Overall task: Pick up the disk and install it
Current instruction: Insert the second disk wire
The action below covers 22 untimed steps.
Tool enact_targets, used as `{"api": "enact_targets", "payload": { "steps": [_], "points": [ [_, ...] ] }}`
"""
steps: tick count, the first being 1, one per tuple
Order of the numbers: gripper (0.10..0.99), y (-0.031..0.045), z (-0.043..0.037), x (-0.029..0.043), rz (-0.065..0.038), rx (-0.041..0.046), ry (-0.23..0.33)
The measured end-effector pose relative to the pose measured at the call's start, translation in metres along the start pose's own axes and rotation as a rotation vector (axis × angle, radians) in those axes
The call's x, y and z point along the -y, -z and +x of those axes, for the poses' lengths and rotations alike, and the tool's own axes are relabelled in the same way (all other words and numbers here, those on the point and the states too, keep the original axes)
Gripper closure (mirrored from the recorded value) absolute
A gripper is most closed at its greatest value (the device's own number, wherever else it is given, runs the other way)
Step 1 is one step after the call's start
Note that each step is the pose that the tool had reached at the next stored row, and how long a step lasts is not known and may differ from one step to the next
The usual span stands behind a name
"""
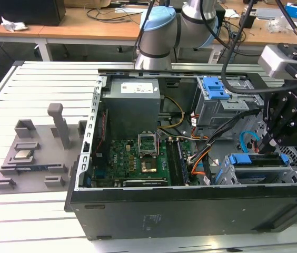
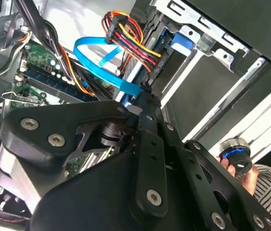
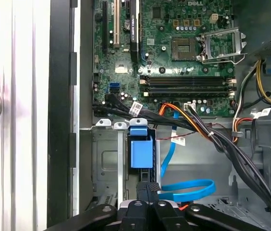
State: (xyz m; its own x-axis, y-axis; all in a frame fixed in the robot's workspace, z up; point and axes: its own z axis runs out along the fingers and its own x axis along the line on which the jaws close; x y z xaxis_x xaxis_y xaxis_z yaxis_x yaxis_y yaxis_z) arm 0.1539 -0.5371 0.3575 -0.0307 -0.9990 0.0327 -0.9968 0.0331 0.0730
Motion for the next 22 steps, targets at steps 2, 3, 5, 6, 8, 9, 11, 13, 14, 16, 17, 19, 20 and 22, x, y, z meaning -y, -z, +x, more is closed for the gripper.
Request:
{"api": "enact_targets", "payload": {
  "steps": [2,3,5,6,8,9,11,13,14,16,17,19,20,22],
  "points": [
    [0.98,-0.002,-0.0001,0.0008,0.0,-0.0001,0.0],
    [0.98,-0.0024,0.0001,0.001,0.0,-0.0004,0.0],
    [0.98,-0.0035,0.0028,0.0014,0.0,-0.0005,0.0],
    [0.98,-0.004,0.0046,0.0016,0.0,-0.0008,0.0],
    [0.98,-0.0074,0.0045,0.0035,0.0,-0.0008,0.0],
    [0.98,-0.0087,0.0045,0.0036,0.0,-0.0012,0.0],
    [0.98,-0.0095,0.0044,0.0038,0.0,-0.0011,0.0],
    [0.98,-0.0098,0.0044,0.0038,0.0,-0.0009,0.0],
    [0.98,-0.0098,0.0042,0.0038,0.0,-0.0007,0.0],
    [0.98,-0.0078,0.004,0.0037,0.0,-0.0002,0.0],
    [0.98,-0.0068,0.0038,0.0036,0.0,-0.0006,0.0],
    [0.98,-0.0064,0.0034,0.0035,0.0,-0.0004,0.0],
    [0.98,-0.0063,0.0033,0.0038,0.0,-0.0007,0.0],
    [0.98,-0.007,0.0032,0.0046,-0.002,-0.0005,0.0]
  ]
}}
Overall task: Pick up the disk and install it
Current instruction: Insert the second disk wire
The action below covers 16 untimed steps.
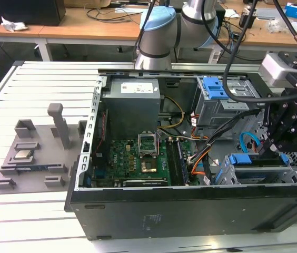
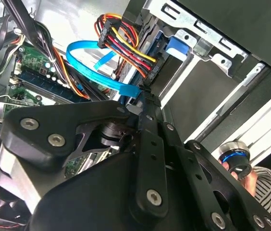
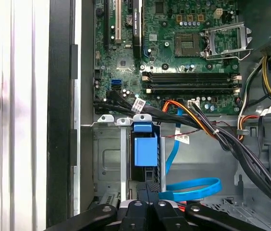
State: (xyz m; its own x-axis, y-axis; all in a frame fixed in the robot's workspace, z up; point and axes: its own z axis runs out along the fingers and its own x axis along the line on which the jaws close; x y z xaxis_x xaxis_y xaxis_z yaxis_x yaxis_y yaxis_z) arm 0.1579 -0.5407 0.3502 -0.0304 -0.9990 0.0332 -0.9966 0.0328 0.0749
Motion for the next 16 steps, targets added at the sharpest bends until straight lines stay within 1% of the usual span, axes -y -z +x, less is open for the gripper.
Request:
{"api": "enact_targets", "payload": {
  "steps": [6,11,16],
  "points": [
    [0.98,-0.0012,-0.001,0.0008,-0.002,0.0025,0.0],
    [0.98,-0.0028,-0.0012,0.001,-0.002,0.008,0.001],
    [0.98,-0.007,-0.0013,0.0013,-0.002,0.0076,0.001]
  ]
}}
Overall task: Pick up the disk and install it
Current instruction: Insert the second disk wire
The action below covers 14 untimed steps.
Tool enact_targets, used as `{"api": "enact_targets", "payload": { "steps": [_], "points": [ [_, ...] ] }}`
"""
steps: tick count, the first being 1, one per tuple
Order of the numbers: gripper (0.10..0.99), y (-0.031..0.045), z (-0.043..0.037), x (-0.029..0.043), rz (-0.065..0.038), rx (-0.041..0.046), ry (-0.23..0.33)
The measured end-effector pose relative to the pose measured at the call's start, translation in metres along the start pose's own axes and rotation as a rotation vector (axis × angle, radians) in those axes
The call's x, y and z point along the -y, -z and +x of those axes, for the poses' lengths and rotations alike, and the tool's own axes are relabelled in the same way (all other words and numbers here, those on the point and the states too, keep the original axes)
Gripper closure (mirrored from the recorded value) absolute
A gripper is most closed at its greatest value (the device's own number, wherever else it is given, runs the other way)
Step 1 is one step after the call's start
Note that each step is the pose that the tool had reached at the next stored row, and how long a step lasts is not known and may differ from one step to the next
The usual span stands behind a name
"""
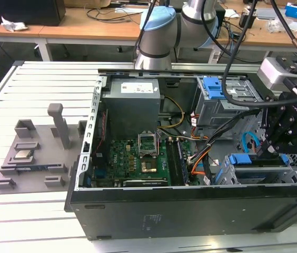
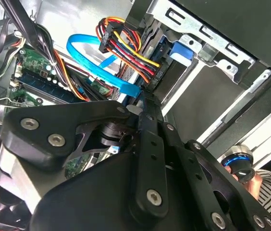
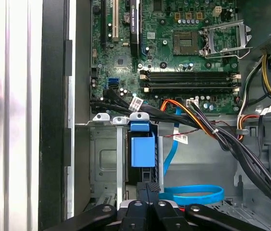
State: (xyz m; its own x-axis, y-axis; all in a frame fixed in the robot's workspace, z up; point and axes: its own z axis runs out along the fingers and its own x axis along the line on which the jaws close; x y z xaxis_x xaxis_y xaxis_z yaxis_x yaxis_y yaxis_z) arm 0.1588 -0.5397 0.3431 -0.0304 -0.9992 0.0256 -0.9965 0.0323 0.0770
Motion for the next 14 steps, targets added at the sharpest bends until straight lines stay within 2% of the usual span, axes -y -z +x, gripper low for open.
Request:
{"api": "enact_targets", "payload": {
  "steps": [4,5,7,8,12,13,14],
  "points": [
    [0.973,-0.0006,0.0,0.0001,0.0,0.0003,0.0],
    [0.914,-0.0007,0.0,0.0,0.0,0.0003,0.0],
    [0.914,0.0012,0.0,-0.0001,0.0,0.0015,0.0],
    [0.914,0.0068,0.0,-0.0006,0.0,0.0006,0.0],
    [0.914,0.0219,-0.0046,-0.0019,0.0,-0.0013,0.0],
    [0.984,0.0368,-0.0068,-0.0031,0.0,-0.0026,0.0],
    [0.984,0.0435,-0.0067,-0.0036,0.0,-0.0021,0.0]
  ]
}}
